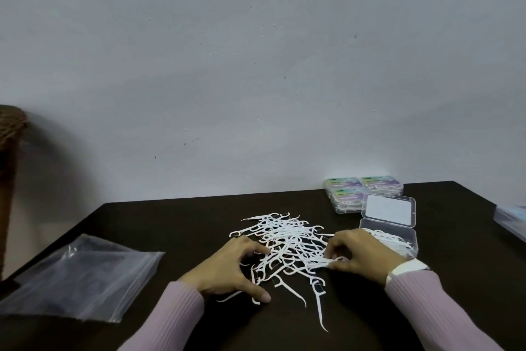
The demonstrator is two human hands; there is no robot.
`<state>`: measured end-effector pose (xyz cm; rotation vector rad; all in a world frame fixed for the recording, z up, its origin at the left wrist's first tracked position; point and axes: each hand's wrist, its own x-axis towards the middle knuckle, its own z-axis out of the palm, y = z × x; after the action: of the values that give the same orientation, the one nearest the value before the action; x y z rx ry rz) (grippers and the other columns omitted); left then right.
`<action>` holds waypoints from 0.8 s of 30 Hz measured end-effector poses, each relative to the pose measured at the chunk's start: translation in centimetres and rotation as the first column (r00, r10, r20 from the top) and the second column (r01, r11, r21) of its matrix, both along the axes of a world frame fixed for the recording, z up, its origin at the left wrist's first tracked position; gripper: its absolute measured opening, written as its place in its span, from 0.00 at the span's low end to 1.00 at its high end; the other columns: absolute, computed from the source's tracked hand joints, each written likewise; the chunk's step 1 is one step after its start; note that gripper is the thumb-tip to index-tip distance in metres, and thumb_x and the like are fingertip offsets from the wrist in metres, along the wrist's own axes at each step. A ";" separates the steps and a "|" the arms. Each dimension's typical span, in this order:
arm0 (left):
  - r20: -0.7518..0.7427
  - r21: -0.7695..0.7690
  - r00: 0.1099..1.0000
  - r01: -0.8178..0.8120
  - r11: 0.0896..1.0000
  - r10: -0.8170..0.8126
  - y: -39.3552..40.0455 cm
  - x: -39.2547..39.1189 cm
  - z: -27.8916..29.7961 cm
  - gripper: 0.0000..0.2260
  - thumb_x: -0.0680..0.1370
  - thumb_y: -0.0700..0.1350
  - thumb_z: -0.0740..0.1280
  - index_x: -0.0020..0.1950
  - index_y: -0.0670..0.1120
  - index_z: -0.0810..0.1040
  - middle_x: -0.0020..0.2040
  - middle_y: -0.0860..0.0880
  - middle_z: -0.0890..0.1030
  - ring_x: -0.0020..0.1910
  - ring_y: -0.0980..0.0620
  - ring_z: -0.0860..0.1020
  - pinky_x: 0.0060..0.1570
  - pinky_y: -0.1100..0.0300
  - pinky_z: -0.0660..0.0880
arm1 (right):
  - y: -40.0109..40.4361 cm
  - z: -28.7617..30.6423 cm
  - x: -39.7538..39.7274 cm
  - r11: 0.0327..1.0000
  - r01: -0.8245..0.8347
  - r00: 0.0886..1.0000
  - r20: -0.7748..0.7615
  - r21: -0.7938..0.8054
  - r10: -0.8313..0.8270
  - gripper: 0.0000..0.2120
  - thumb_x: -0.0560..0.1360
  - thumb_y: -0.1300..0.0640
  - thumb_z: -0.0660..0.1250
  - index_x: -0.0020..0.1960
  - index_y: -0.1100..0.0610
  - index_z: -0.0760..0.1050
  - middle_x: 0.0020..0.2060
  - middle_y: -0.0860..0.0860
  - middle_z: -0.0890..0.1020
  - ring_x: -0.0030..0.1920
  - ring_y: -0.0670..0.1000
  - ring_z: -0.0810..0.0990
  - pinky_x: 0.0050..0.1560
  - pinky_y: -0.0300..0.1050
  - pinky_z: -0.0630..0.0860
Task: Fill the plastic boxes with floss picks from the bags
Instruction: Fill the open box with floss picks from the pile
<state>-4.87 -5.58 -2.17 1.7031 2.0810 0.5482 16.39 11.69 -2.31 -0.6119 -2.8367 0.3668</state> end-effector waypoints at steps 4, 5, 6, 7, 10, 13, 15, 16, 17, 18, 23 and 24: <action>0.038 0.090 0.998 -0.044 0.995 0.041 0.3 0.4 -0.6 0.25 0.65 0.54 0.78 0.60 0.59 0.74 0.55 0.60 0.72 0.55 0.64 0.71 0.52 0.73 0.67 | -0.3 0.0 -0.3 0.998 0.011 1.000 0.008 0.065 -0.011 0.08 0.73 0.52 0.68 0.51 0.52 0.79 0.48 0.46 0.80 0.50 0.45 0.77 0.51 0.37 0.72; 0.060 0.114 0.997 -0.054 0.992 0.047 0.4 0.5 -0.8 0.24 0.66 0.53 0.77 0.59 0.58 0.75 0.55 0.60 0.74 0.54 0.63 0.72 0.53 0.73 0.69 | -0.4 -0.1 -0.3 0.997 0.013 1.000 0.009 0.081 -0.014 0.08 0.74 0.51 0.67 0.51 0.52 0.78 0.48 0.46 0.79 0.51 0.45 0.77 0.52 0.38 0.71; 0.080 0.133 0.995 -0.064 0.989 0.054 0.5 0.6 -0.9 0.23 0.66 0.52 0.77 0.59 0.57 0.76 0.55 0.59 0.75 0.54 0.63 0.73 0.53 0.72 0.70 | -0.4 -0.2 -0.4 0.995 0.010 1.000 0.020 0.100 -0.012 0.08 0.74 0.51 0.66 0.51 0.52 0.77 0.47 0.44 0.77 0.52 0.45 0.76 0.53 0.37 0.71; 0.091 0.147 0.994 -0.077 0.986 0.065 0.7 0.8 -1.1 0.22 0.66 0.51 0.77 0.58 0.55 0.77 0.54 0.59 0.77 0.53 0.63 0.74 0.53 0.70 0.72 | -0.5 -0.3 -0.5 0.993 0.004 1.000 0.030 0.115 -0.007 0.08 0.75 0.51 0.65 0.52 0.52 0.76 0.46 0.43 0.74 0.53 0.45 0.76 0.53 0.37 0.70; 0.068 0.206 0.993 -0.114 0.972 0.102 1.0 1.4 -1.3 0.17 0.68 0.51 0.77 0.55 0.53 0.80 0.51 0.57 0.79 0.50 0.62 0.76 0.51 0.67 0.74 | -0.4 -0.4 -0.7 0.993 -0.002 1.000 0.027 0.115 -0.001 0.08 0.75 0.51 0.64 0.53 0.52 0.76 0.46 0.43 0.73 0.53 0.45 0.76 0.54 0.37 0.70; 0.008 0.277 0.992 -0.126 0.952 0.129 1.3 2.0 -1.4 0.11 0.71 0.47 0.74 0.52 0.50 0.82 0.45 0.56 0.80 0.45 0.62 0.77 0.46 0.68 0.75 | -0.4 -0.1 -0.8 0.992 0.021 1.000 0.011 0.124 -0.022 0.08 0.76 0.52 0.64 0.53 0.52 0.76 0.48 0.44 0.78 0.53 0.46 0.77 0.55 0.38 0.68; -0.038 0.305 0.988 -0.128 0.944 0.147 1.5 2.5 -1.4 0.08 0.72 0.46 0.73 0.50 0.50 0.82 0.41 0.57 0.80 0.40 0.63 0.77 0.42 0.70 0.74 | -0.4 0.1 -0.7 0.991 0.031 1.000 -0.006 0.127 -0.030 0.07 0.75 0.51 0.65 0.52 0.51 0.77 0.49 0.45 0.81 0.52 0.46 0.78 0.55 0.38 0.68; -0.056 0.314 0.986 -0.131 0.940 0.156 1.6 2.7 -1.4 0.07 0.72 0.45 0.73 0.49 0.50 0.82 0.40 0.57 0.79 0.38 0.63 0.77 0.41 0.71 0.73 | -0.4 0.2 -0.6 0.992 0.032 0.999 -0.013 0.123 -0.031 0.07 0.75 0.51 0.66 0.51 0.50 0.78 0.49 0.45 0.82 0.51 0.45 0.78 0.53 0.37 0.67; -0.066 0.321 0.984 -0.138 0.937 0.167 1.7 2.8 -1.4 0.06 0.72 0.45 0.73 0.48 0.51 0.82 0.39 0.57 0.80 0.37 0.63 0.77 0.40 0.70 0.73 | -0.4 0.2 -0.6 0.992 0.032 0.999 -0.020 0.118 -0.030 0.07 0.74 0.50 0.66 0.51 0.50 0.78 0.48 0.45 0.82 0.50 0.45 0.79 0.51 0.35 0.66; -0.060 0.327 0.982 -0.152 0.933 0.181 1.9 2.9 -1.4 0.05 0.72 0.44 0.73 0.47 0.51 0.82 0.39 0.57 0.80 0.37 0.63 0.77 0.41 0.69 0.74 | -0.4 0.2 -0.5 0.993 0.032 0.999 -0.027 0.111 -0.030 0.07 0.74 0.50 0.67 0.51 0.50 0.79 0.48 0.45 0.83 0.49 0.44 0.79 0.48 0.33 0.65; -0.001 0.285 0.963 -0.257 0.923 0.269 2.5 3.1 -1.3 0.06 0.70 0.40 0.72 0.44 0.49 0.82 0.37 0.56 0.80 0.35 0.63 0.77 0.37 0.72 0.73 | -0.3 0.4 -0.2 0.998 0.061 0.995 -0.076 -0.011 -0.062 0.08 0.72 0.51 0.70 0.50 0.51 0.82 0.46 0.47 0.84 0.46 0.42 0.80 0.45 0.31 0.72; -0.016 0.276 0.961 -0.262 0.925 0.277 2.6 3.1 -1.2 0.07 0.70 0.39 0.71 0.45 0.48 0.83 0.36 0.56 0.79 0.35 0.63 0.77 0.36 0.73 0.72 | -0.2 0.5 -0.1 0.996 0.072 0.992 -0.096 -0.048 -0.076 0.08 0.72 0.51 0.71 0.50 0.51 0.82 0.46 0.47 0.84 0.45 0.42 0.80 0.46 0.32 0.73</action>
<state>-1.75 -3.01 -3.41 1.5915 2.3909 0.9201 16.26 11.50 -1.86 -0.6859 -2.7113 0.4349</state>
